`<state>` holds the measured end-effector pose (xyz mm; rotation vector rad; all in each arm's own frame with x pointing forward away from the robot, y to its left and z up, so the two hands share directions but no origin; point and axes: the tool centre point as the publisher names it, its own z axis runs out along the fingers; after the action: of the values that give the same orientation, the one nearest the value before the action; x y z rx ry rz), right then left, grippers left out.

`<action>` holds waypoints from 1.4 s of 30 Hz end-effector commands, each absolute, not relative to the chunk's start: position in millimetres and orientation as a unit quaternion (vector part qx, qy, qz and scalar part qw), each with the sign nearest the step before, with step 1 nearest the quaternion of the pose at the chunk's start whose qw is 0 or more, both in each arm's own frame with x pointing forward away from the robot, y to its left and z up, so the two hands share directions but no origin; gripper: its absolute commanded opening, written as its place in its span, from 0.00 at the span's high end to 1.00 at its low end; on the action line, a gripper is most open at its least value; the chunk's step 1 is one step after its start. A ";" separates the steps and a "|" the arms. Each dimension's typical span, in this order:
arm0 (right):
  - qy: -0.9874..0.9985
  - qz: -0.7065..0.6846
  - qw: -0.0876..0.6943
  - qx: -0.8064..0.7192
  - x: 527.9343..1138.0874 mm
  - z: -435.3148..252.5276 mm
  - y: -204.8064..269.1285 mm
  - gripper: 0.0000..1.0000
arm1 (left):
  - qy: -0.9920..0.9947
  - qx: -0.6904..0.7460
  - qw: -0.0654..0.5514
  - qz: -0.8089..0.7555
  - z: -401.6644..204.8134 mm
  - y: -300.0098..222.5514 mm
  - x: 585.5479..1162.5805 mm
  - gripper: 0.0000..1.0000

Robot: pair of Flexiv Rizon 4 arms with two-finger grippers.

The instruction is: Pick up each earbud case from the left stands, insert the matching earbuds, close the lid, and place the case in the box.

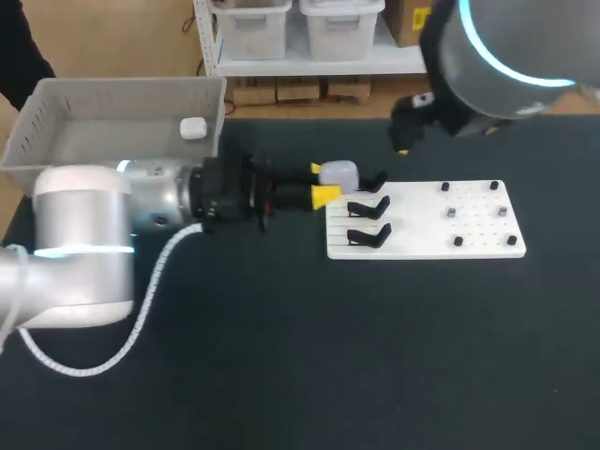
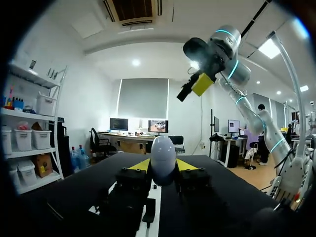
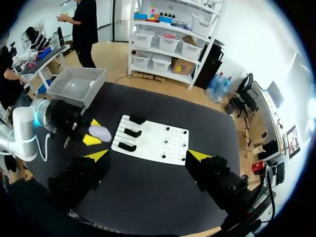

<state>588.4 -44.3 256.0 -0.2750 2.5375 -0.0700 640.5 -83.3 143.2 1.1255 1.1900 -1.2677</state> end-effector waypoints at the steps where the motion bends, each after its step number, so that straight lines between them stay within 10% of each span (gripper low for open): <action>1: 0.929 -0.005 0.353 -0.109 577.4 254.7 -55.1 0.00 | 0.547 0.435 0.550 -0.456 171.5 -37.0 629.4 1.00; 19: 0.929 -0.005 0.353 -0.109 577.4 254.7 -55.1 0.00 | 0.650 0.299 0.650 -0.254 179.8 123.0 751.6 1.00; 39: 0.929 -0.005 0.353 -0.109 577.4 254.7 -55.1 0.00 | 0.704 0.265 0.631 -0.187 140.2 220.9 850.3 1.00; 41: 0.929 -0.005 0.353 -0.109 577.4 254.7 -55.1 0.00 | 0.705 0.264 0.630 -0.191 136.9 225.1 857.0 0.46; 42: 0.929 -0.005 0.353 -0.109 577.4 254.7 -55.1 0.00 | 0.705 0.264 0.630 -0.191 135.8 227.5 860.2 0.00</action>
<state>577.4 -54.7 255.7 -0.2813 2.4060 -0.0153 848.5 229.2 139.4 0.6418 1.6047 -0.4816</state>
